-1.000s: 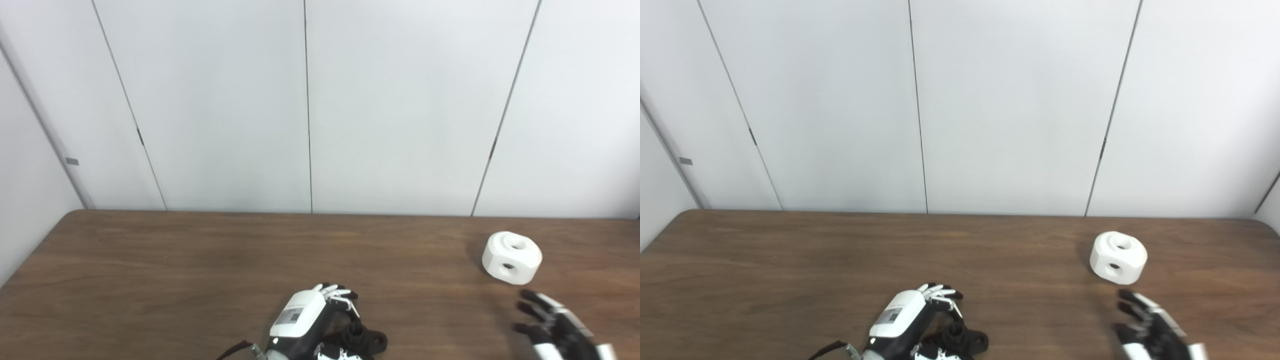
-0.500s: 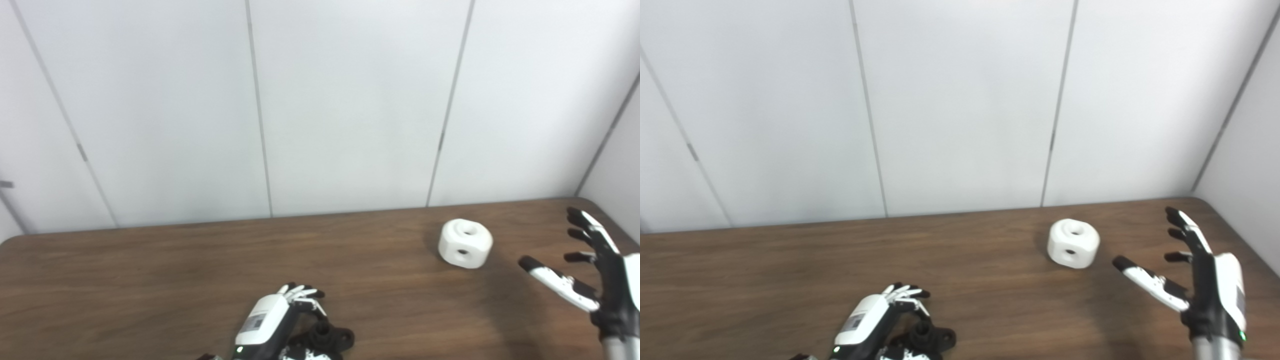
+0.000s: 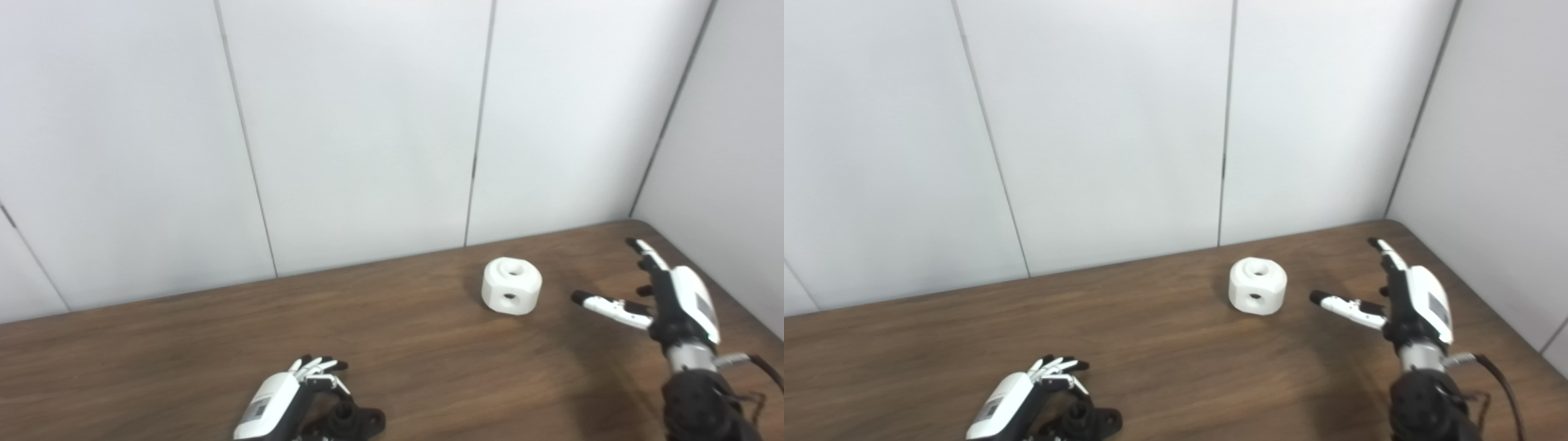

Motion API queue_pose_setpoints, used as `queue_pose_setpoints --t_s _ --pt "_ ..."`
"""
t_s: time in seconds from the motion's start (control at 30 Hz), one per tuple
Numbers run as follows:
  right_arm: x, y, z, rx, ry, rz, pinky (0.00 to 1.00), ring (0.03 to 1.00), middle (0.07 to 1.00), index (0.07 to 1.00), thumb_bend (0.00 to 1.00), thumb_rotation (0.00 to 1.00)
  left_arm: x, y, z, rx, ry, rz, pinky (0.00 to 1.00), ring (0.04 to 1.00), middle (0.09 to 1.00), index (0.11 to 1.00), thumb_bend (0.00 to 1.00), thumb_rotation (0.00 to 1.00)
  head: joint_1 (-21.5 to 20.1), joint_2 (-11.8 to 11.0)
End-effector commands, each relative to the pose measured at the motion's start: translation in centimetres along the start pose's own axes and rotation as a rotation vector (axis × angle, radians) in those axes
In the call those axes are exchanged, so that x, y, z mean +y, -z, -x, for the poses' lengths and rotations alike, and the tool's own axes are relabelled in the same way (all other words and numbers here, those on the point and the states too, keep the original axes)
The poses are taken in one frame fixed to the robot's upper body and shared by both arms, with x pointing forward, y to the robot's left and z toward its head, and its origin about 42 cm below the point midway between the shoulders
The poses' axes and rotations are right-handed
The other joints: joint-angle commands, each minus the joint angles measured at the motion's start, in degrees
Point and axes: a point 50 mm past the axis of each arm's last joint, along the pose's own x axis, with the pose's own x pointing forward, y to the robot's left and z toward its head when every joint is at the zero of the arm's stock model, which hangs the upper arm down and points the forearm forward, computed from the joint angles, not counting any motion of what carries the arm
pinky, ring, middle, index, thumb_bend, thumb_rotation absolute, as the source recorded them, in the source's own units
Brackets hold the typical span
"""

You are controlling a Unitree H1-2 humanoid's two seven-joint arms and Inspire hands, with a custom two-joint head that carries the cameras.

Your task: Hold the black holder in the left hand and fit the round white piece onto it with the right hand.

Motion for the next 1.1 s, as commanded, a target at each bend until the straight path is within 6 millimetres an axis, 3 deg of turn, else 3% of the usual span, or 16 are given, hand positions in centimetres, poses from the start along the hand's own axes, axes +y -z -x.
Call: queue_pose_setpoints --t_s 0.0,0.3,0.57,1.07 --pt "-1.3 -1.9 -2.1 -0.065 0.008 0.015 0.66 0.903 0.938 0.895 0.95 0.52 1.2 1.2 0.5 0.029 0.011 -0.028 1.0 0.932 0.868 0.482 0.52 0.05 -0.31 0.16" --pt "0.8 -3.2 -4.4 -0.074 -0.141 0.072 0.69 0.934 0.96 0.9 1.0 0.55 1.6 1.4 0.7 0.018 0.001 -0.016 1.0 0.927 0.857 0.481 0.52 0.05 -2.43 0.48" --pt "2.8 -4.5 -5.3 -0.11 -0.233 0.075 0.75 0.978 0.989 0.917 1.0 0.53 1.8 1.6 0.8 0.015 0.004 -0.015 1.0 0.921 0.857 0.481 0.52 0.05 -3.11 0.37" --pt "5.4 -7.2 -7.7 -0.197 -0.315 0.109 0.78 0.993 1.0 0.901 1.0 0.5 2.1 1.9 1.6 0.009 0.021 0.002 1.0 0.924 0.859 0.481 0.52 0.05 -4.13 -0.15"
